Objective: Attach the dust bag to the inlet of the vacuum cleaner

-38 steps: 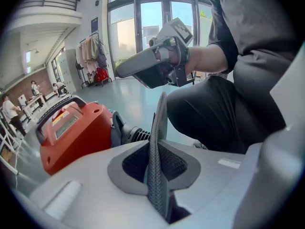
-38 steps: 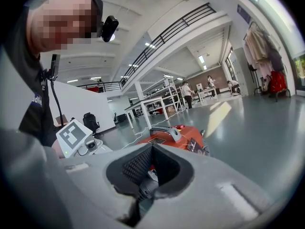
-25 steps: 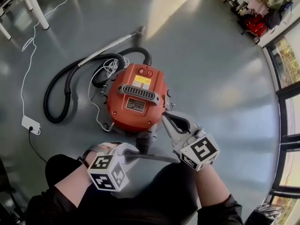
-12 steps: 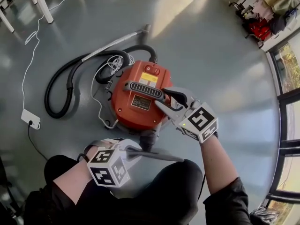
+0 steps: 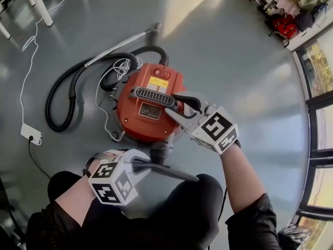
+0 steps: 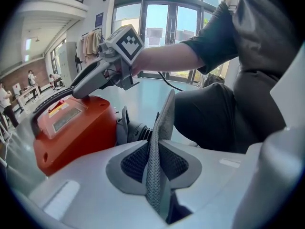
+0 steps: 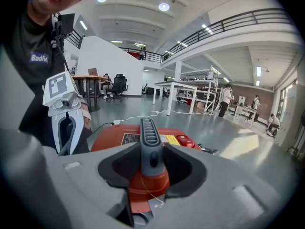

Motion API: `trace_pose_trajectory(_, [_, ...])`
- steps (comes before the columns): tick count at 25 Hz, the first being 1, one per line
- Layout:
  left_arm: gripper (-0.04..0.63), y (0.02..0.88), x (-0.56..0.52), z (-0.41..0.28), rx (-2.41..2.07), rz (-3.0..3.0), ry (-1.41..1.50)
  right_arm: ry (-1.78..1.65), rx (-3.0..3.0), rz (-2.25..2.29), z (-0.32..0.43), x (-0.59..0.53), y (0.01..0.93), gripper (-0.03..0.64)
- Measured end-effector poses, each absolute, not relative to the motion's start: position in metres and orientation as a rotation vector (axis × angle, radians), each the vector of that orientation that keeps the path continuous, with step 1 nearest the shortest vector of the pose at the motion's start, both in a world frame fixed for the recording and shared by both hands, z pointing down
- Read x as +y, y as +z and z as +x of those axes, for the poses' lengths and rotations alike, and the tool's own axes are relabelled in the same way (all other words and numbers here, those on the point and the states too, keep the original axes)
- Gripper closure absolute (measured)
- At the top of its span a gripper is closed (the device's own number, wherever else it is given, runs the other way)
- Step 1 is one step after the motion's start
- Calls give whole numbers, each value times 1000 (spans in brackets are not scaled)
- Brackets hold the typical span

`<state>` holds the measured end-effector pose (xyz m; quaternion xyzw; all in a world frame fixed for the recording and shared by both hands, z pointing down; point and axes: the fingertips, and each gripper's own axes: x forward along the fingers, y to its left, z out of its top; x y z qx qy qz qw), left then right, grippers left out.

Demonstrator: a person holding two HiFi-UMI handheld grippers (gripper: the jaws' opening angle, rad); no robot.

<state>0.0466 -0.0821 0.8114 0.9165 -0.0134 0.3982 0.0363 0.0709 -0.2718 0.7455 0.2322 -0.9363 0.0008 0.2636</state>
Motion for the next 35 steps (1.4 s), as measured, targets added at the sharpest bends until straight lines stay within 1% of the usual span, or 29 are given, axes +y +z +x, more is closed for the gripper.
trace_pose_trajectory(5, [502, 815, -86, 61, -36, 2781, 1282, 15, -2517, 641, 72, -271, 747, 476])
trace_pose_trajectory(12, [509, 814, -91, 47, -119, 2695, 1192, 23, -2488, 626, 73, -269, 748, 477])
trace_pose_trajectory(20, [502, 812, -93, 58, -158, 2752, 1267, 37, -2490, 628, 72, -269, 748, 477])
trace_pose_trajectory(24, [491, 814, -96, 63, -178, 2743, 1258, 39, -2487, 634, 72, -271, 747, 476])
trace_pose_trajectory(30, [497, 815, -96, 49, -189, 2704, 1205, 41, -2478, 617, 71, -269, 747, 477])
trace_pose_trajectory(35, [492, 812, -94, 46, -176, 2719, 1264, 59, -2457, 597, 72, -265, 746, 478])
